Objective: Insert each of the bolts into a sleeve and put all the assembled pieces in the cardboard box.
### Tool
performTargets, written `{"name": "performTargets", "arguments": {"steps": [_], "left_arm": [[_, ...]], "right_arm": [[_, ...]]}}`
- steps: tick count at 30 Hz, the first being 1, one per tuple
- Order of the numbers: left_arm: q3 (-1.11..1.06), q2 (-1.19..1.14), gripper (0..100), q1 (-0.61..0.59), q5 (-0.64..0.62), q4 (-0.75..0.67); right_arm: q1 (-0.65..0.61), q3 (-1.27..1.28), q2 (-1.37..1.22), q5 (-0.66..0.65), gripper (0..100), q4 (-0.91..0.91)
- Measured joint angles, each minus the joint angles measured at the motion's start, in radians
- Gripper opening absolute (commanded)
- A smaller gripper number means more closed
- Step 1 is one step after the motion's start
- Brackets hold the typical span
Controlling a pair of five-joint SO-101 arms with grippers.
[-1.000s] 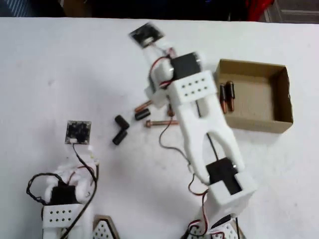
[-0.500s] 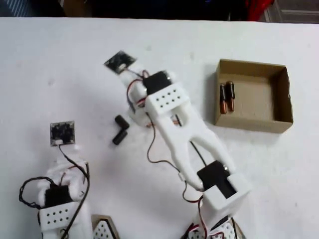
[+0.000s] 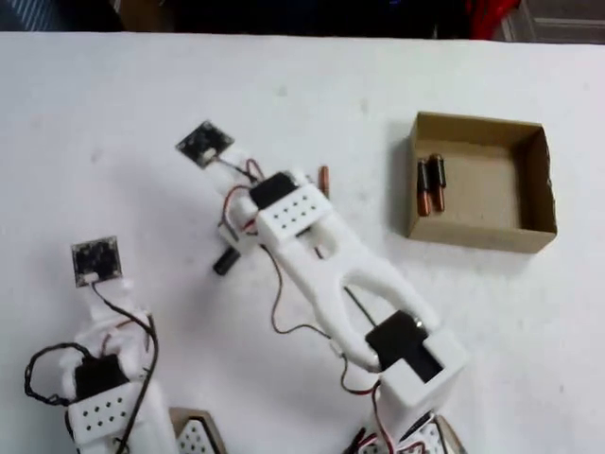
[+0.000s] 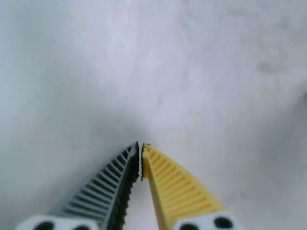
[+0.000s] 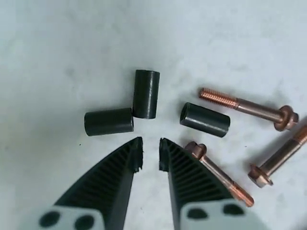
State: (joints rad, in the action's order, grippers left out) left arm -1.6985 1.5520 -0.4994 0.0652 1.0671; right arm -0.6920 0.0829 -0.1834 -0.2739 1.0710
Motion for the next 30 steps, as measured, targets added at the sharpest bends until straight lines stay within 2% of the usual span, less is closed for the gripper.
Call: {"name": "performTargets", "arguments": {"steps": [3,16,22,30], "left_arm": [[0.0,0.0,5,-0.012,0.0,0.0],[0.0,0.0,5,-0.015,0.0,0.0],[0.0,0.0,5,-0.087,0.0,0.0],[0.0,0.0,5,-0.092,0.0,0.0]], "right_arm": [[-0.003,0.026,0.0,-0.032,15.4,-0.06],[-0.043,0.057,-0.041,-0.063,14.9,-0.147],[-0.075,0.06,-0.068,-0.063,14.9,-0.193],[-0.075,0.032,-0.169,-0.063,14.6,-0.232]]}}
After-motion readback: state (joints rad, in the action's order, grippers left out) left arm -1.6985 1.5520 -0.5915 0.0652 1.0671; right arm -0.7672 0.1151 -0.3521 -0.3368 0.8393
